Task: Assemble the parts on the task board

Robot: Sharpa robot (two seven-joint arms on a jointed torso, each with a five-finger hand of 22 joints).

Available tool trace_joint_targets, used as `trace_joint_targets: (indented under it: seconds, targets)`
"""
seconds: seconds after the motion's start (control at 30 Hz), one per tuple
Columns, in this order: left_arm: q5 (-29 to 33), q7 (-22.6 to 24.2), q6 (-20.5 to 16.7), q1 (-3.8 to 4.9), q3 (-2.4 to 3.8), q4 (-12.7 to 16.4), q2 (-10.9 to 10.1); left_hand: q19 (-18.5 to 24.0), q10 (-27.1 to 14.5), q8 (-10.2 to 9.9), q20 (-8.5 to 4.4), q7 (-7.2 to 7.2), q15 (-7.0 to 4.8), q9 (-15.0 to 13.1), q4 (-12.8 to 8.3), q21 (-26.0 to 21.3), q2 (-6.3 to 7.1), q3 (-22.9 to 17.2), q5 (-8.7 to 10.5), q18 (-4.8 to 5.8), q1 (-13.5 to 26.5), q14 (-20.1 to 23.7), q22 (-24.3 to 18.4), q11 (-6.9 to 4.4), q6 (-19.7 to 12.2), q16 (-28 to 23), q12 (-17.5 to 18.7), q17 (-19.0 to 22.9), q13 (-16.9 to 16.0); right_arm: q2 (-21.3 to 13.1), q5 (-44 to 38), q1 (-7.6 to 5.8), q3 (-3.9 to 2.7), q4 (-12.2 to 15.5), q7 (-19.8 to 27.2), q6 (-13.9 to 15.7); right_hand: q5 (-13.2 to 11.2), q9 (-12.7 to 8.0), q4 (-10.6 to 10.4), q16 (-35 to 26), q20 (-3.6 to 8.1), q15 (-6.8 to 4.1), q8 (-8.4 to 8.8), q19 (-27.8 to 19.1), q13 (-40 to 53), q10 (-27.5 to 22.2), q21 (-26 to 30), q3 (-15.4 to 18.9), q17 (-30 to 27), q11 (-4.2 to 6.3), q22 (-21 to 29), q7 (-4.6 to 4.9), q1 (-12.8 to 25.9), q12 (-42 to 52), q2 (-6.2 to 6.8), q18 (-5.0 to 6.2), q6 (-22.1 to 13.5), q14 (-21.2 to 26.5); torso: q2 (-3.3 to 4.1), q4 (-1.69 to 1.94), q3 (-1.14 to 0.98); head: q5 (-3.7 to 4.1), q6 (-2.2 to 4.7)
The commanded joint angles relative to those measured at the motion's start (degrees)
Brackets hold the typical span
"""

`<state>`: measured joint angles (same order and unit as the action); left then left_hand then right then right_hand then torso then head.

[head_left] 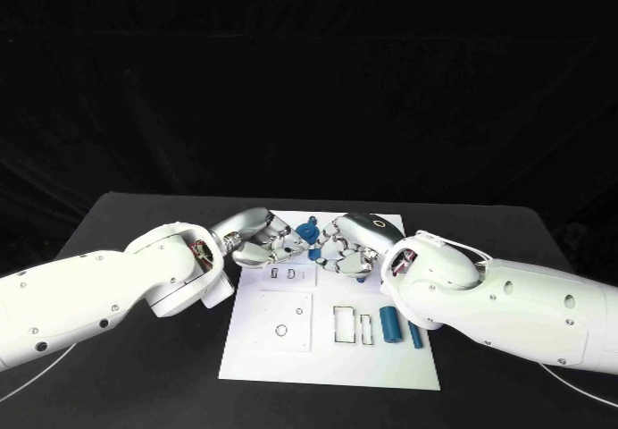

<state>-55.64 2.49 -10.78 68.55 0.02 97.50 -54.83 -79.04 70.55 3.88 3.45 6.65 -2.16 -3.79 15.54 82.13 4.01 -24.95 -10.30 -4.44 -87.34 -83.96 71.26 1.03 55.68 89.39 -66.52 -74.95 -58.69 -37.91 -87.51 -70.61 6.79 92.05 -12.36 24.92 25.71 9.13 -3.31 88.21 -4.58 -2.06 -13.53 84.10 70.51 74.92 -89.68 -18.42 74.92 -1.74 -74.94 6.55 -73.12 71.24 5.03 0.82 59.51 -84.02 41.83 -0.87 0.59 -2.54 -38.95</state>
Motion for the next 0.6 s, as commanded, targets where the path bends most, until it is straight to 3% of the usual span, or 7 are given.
trace_joint_targets:
  seconds: [0.03, 0.6]
  targets:
    - [-4.08, -1.22, 2.71, -0.03, 0.02, 0.17, 0.24, -0.59, 0.91, -0.26, -0.08, -0.16, -0.34, 0.08, -0.05, 0.47, 0.29, -0.62, 0.15, 0.73, 0.59, -5.89, 0.83, -0.18, -0.57, 0.38, -1.47, -14.66, -1.6, 0.11, -0.16, -0.03, -0.04, -0.03, -0.35, -0.84, 0.0, 0.4, -0.14, -0.18, 0.31, -0.03, -0.32, 5.9, 0.04, 0.19, -0.32, -0.32, 11.4, 0.05, -15.06, -0.29, 0.5, 0.11, -0.05, -0.82, 0.48, -5.09, 0.06, 0.0, -0.01, -0.09, 0.0]
    - [-4.68, -2.55, 3.71, -0.04, 0.03, -0.19, 0.68, -1.46, 2.03, -0.33, -0.15, -0.02, -0.36, 0.11, -0.74, 1.38, 0.86, -1.91, 0.14, 1.06, 0.94, -6.04, 2.61, -0.16, -1.27, 0.61, -3.26, -15.05, -3.66, 0.14, -0.54, -0.04, -0.06, 0.36, -0.14, -0.3, -0.32, 0.47, -0.24, -0.17, 0.33, -0.07, -0.43, 5.9, 0.24, 0.44, -0.32, -0.29, 11.41, 0.11, -15.06, -0.36, 0.81, 0.31, 0.25, -0.82, 0.57, -5.1, 0.03, -0.06, -0.06, -0.18, -0.26]
